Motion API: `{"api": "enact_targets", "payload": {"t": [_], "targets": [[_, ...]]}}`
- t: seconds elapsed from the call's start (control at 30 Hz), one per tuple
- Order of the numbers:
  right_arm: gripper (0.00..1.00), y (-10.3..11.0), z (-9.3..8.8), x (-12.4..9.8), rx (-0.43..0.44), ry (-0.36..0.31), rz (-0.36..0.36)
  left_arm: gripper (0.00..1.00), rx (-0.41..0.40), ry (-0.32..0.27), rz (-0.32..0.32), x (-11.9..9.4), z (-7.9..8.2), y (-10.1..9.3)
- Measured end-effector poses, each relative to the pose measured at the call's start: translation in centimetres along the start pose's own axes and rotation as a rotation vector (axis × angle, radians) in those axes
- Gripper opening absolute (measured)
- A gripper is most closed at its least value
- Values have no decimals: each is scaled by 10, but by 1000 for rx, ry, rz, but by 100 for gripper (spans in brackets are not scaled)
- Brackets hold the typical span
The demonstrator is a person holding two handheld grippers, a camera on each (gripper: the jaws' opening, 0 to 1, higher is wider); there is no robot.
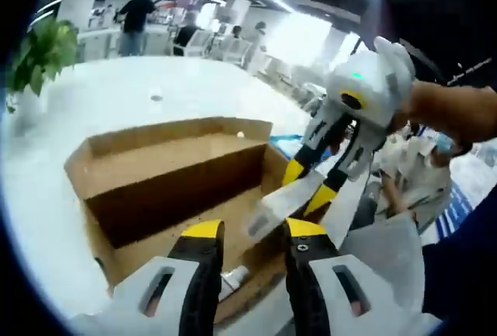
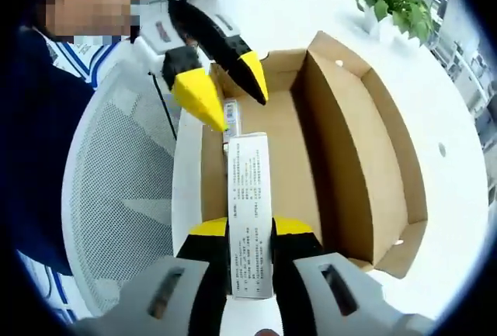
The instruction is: Operate the shoe box by opening the lid, removing the specified soft item, and placing it in the target area until the item is outside and the box remains undamaged.
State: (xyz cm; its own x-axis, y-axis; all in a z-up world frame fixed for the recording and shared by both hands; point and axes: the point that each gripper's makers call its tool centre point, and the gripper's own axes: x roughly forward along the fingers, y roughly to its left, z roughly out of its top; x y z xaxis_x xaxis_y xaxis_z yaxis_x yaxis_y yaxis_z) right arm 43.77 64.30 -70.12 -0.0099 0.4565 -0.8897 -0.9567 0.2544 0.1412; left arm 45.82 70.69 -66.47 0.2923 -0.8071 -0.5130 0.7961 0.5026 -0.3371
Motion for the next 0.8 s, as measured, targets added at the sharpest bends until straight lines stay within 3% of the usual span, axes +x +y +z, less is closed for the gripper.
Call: {"api": "enact_targets", "payload": {"t": [0.13,0.17,0.23,0.5,0.67,0.8], "targets": [[17,5,-1,-14,-38,22,-9,31,182,-18,-31,-11,-1,-17],[17,5,-1,-16,-44,23,-10,33,247,-35,-29,-15,1,-20],[17,7,-2,-22,-54,33,-6,42,293,-62,-19,-20,2,-20],[17,9,3,-50,-85,41,-30,46,305,-47,-4,-30,-11,-17],[17,11,-5,-64,-106,71,-34,44,335,-92,1,-37,-8,-20],[17,13,-12,-72,-106,78,-40,44,358,-76,-2,-36,-13,-22]]}}
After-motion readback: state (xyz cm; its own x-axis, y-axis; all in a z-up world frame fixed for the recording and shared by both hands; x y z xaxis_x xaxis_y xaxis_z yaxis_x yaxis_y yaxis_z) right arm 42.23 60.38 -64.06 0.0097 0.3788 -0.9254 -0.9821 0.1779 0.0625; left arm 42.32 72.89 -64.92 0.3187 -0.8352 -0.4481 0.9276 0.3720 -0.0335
